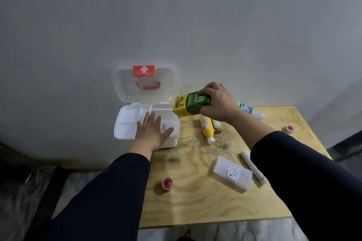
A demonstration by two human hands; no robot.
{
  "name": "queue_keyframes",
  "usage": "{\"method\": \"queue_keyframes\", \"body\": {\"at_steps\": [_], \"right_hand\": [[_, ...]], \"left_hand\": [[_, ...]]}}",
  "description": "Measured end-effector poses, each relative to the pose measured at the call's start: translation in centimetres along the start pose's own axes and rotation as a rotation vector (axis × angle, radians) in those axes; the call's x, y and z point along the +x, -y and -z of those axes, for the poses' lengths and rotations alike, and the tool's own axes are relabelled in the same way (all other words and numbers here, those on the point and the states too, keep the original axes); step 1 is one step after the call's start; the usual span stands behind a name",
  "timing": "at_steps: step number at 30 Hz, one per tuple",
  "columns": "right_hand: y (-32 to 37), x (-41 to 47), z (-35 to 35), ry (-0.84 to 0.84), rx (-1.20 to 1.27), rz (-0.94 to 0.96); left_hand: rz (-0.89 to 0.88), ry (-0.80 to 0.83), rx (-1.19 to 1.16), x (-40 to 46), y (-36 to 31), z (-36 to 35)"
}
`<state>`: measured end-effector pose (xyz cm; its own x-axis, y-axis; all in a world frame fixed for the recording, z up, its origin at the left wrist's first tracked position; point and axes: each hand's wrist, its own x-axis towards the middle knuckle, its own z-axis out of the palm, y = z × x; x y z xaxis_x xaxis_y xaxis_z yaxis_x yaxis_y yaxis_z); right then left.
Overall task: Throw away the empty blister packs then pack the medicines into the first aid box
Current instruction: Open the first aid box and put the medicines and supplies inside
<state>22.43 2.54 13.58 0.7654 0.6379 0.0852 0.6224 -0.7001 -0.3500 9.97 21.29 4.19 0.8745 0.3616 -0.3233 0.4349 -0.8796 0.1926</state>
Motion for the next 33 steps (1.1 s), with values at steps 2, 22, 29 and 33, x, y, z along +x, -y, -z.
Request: {"method": "queue_keyframes", "body": {"at_steps": [2, 22, 29, 33], "right_hand": [[0.0, 0.2, 0.2, 0.005, 0.002, -0.006], [2.5, -0.1, -2.5, 0.115, -0.130, 0.070], [4.3, 1.1, -5.1, 0.174, -0.194, 0.074], [4.9, 1.4, -6.2, 0.163, -0.248, 0.106]], "left_hand": [[-0.011, -0.017, 0.003, 0.1, -0.1, -0.1], [-0.172, -0.178, -0.013, -0.3, 0.9, 1.2], [-0.057, -0.136, 0.065, 0.2, 3.3, 1.0], [-0.029, -0.030, 0.120, 0.0, 3.7, 1.0]]}}
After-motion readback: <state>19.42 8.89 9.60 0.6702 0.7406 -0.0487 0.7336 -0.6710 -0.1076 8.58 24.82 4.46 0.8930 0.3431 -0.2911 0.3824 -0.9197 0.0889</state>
